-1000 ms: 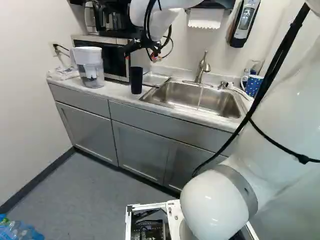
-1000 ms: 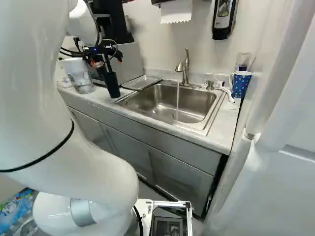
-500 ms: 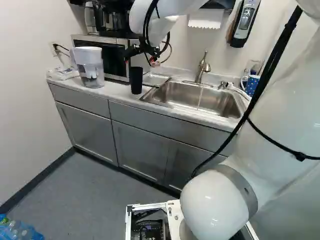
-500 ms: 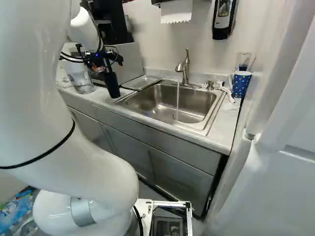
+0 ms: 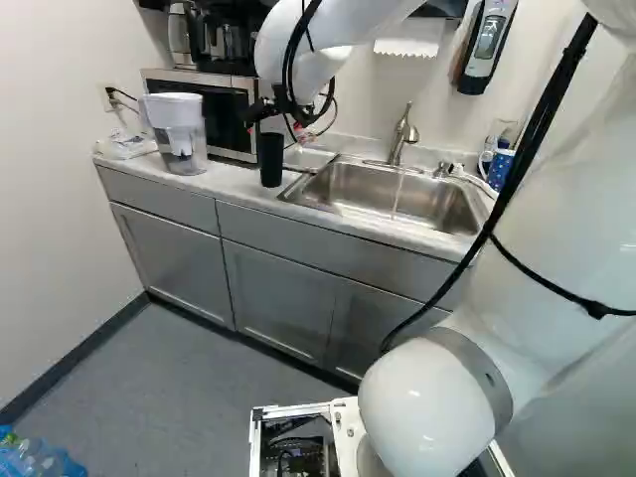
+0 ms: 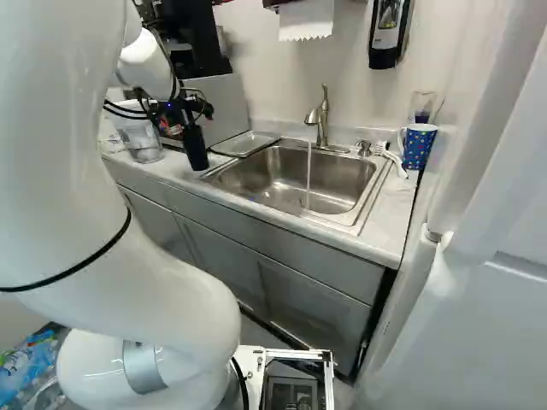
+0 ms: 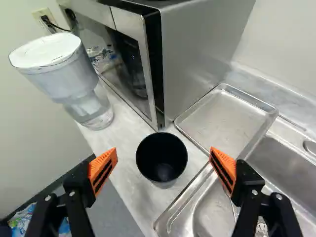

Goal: Rinse the cup and place it in the tray

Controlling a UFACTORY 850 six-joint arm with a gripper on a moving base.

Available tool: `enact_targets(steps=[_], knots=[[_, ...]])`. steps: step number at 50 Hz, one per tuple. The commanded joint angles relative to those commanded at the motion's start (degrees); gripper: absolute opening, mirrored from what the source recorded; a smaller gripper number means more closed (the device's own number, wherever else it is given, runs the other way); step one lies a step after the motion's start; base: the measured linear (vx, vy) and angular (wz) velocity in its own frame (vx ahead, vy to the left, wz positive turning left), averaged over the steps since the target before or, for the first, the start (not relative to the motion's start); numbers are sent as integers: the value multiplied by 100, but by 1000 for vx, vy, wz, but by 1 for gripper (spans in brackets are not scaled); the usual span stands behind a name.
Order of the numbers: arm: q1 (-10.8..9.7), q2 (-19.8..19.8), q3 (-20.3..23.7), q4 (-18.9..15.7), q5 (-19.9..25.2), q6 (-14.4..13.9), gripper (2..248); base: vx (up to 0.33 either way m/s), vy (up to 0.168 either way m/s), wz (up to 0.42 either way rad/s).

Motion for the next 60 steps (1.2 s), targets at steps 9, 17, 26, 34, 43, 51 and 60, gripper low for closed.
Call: enact_targets(steps=[9,17,26,34,43,51,60], knots=[[9,-31,84,0,181,0,247,0,0,0],[13,-76,141,0,341,0,247,0,0,0],[18,-129,203,0,522,0,247,0,0,0],[21,-181,253,0,682,0,247,0,0,0],[26,-239,309,0,863,0,247,0,0,0],[33,-272,377,0,1024,0,247,0,0,0],[44,-302,461,0,1205,0,247,0,0,0]])
